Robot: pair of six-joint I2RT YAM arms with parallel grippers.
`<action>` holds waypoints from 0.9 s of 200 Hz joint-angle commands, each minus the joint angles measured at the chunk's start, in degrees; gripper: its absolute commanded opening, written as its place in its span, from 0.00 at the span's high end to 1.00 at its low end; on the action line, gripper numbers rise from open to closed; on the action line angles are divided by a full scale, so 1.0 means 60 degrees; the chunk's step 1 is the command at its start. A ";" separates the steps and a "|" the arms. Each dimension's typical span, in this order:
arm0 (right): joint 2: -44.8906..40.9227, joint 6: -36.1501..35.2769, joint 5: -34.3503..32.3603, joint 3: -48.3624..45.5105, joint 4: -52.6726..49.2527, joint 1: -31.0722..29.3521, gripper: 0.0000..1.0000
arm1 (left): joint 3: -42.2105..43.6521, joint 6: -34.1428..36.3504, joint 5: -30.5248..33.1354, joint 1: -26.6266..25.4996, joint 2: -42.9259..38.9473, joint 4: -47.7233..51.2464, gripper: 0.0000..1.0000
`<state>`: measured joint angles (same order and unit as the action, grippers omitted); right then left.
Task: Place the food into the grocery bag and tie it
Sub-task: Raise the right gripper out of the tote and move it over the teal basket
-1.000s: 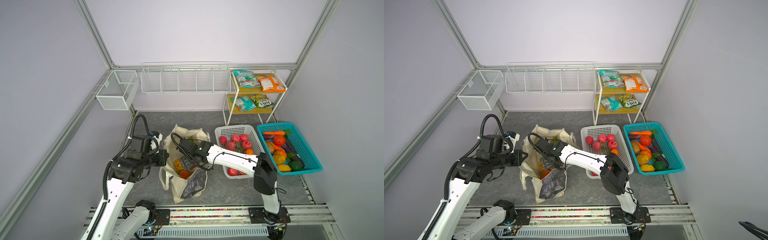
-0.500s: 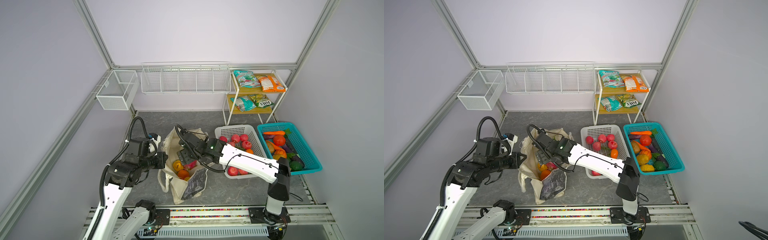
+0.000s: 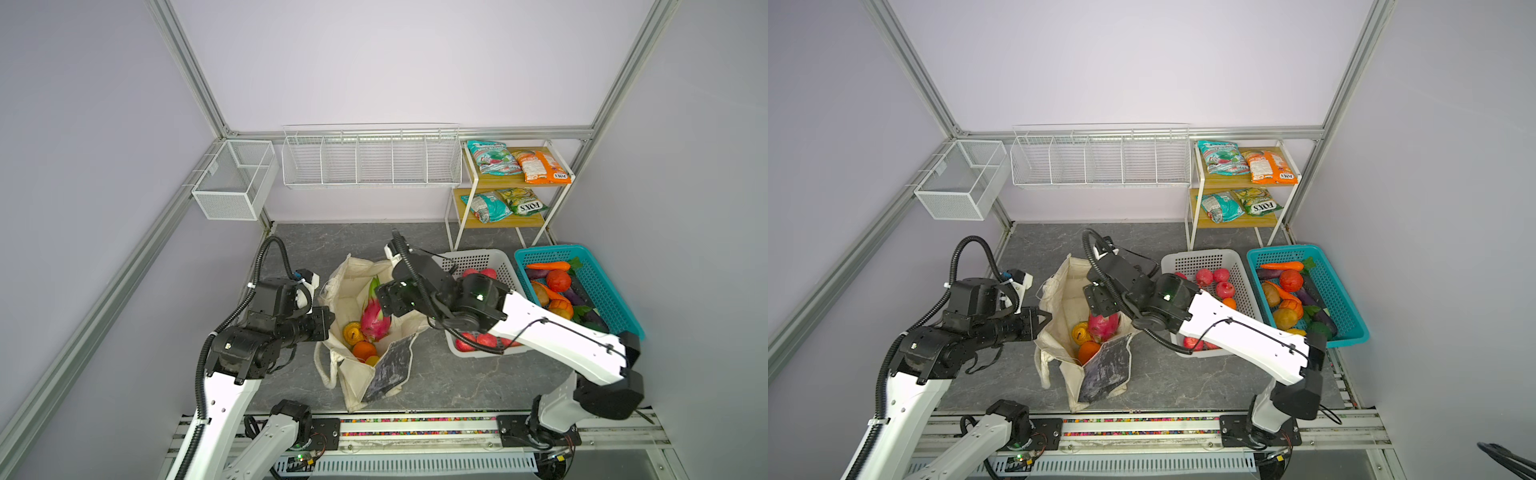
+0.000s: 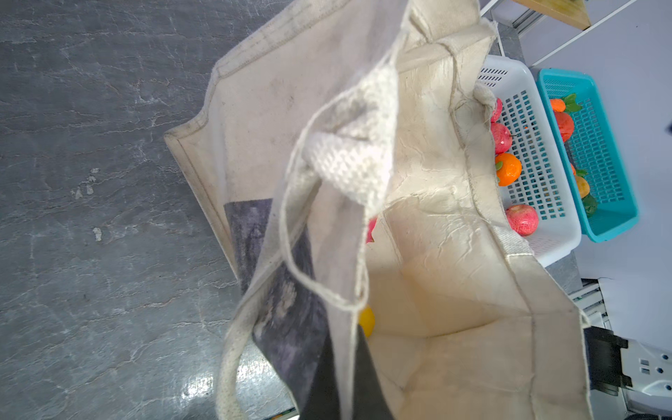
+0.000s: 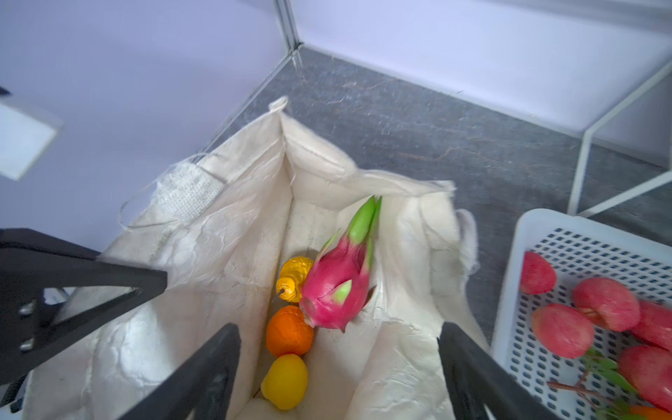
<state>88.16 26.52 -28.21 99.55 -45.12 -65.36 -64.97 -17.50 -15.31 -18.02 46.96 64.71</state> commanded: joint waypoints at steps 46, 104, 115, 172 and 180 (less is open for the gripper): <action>-0.2653 0.0809 0.0347 -0.2777 -0.0090 0.3647 0.12 | -0.0597 -0.0065 -0.0216 -0.0014 0.0146 0.0258 1.00; -0.3454 0.0415 0.0757 -0.3515 -0.0300 0.5316 0.12 | -0.0168 -0.0087 -0.0151 -0.0014 0.0093 0.0063 1.00; -0.3473 0.0267 0.0878 -0.3561 -0.0316 0.5666 0.12 | -0.0181 -0.0122 -0.0133 -0.0014 0.0084 0.0005 1.00; -0.3373 -0.0127 0.2022 -0.3929 -0.0507 0.7729 0.12 | -0.0159 -0.0058 -0.0156 -0.0014 0.0438 -0.0261 1.00; -0.3392 -0.0143 0.2137 -0.4022 -0.0609 0.8050 0.12 | -0.0113 -0.0034 -0.0174 -0.0014 0.0500 -0.0330 1.00</action>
<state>68.16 27.24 -18.79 77.30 -46.22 -21.02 -66.08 -18.00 -16.10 -18.02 49.15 64.73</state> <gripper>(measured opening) 0.882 0.048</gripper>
